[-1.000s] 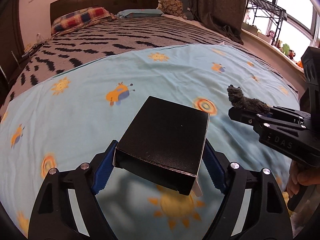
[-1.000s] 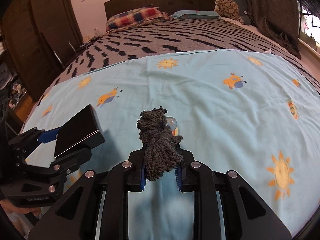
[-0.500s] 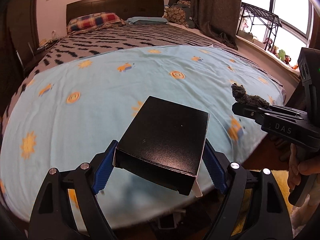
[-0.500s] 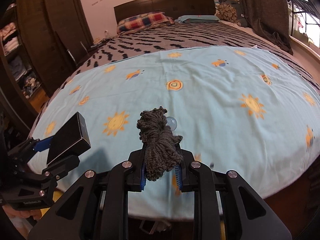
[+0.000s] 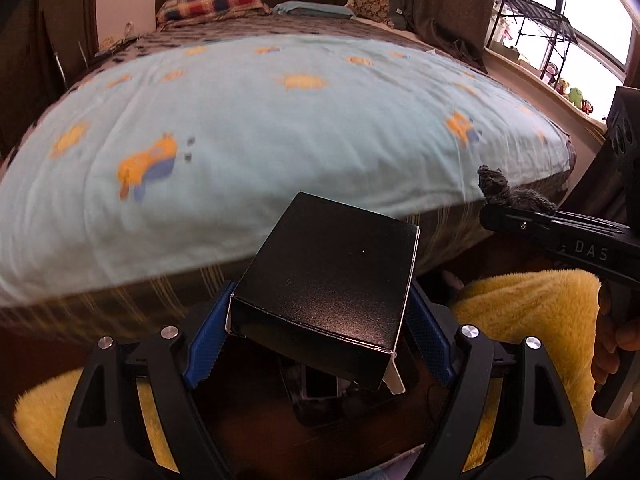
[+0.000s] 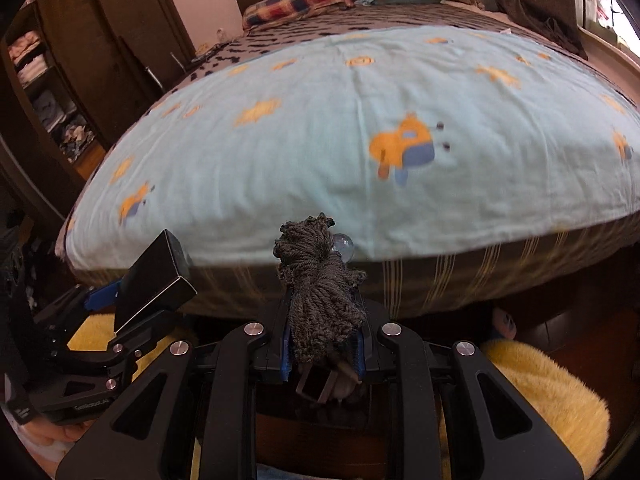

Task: Collect trash
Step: 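Lower both tools to the bin and release the black box and scrunchie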

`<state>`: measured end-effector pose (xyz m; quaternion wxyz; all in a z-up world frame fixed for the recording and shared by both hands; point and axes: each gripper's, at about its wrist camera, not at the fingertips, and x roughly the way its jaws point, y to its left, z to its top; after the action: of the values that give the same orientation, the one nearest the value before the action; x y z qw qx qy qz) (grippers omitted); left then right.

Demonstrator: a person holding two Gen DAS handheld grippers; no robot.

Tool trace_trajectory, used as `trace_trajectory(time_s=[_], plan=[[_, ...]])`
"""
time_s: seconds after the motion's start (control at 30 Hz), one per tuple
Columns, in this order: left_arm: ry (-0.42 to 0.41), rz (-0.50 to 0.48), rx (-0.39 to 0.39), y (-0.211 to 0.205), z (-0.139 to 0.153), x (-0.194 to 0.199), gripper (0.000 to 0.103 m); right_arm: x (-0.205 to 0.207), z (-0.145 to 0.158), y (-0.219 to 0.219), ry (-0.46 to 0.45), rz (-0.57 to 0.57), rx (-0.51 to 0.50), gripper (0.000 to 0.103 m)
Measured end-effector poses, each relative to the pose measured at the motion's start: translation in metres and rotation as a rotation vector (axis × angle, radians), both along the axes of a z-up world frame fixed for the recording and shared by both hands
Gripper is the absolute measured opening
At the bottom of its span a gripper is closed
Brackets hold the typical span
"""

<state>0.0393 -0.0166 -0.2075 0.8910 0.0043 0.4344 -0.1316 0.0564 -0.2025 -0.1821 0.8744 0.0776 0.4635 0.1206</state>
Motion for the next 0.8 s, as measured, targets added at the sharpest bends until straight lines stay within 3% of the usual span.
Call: trace_trajectory(time_s=[0.23, 0.8], plan=[[0.070, -0.015, 0.013, -0.003, -0.037, -0.017, 0.078, -0.016, -0.035, 0.010, 0.073, 0.011, 0.001, 0.024], [0.287, -0.040, 0.032, -0.009, -0.131, -0.007, 0.078, -0.016, -0.118, 0.019, 0.253, 0.023, -0.009, 0.024]])
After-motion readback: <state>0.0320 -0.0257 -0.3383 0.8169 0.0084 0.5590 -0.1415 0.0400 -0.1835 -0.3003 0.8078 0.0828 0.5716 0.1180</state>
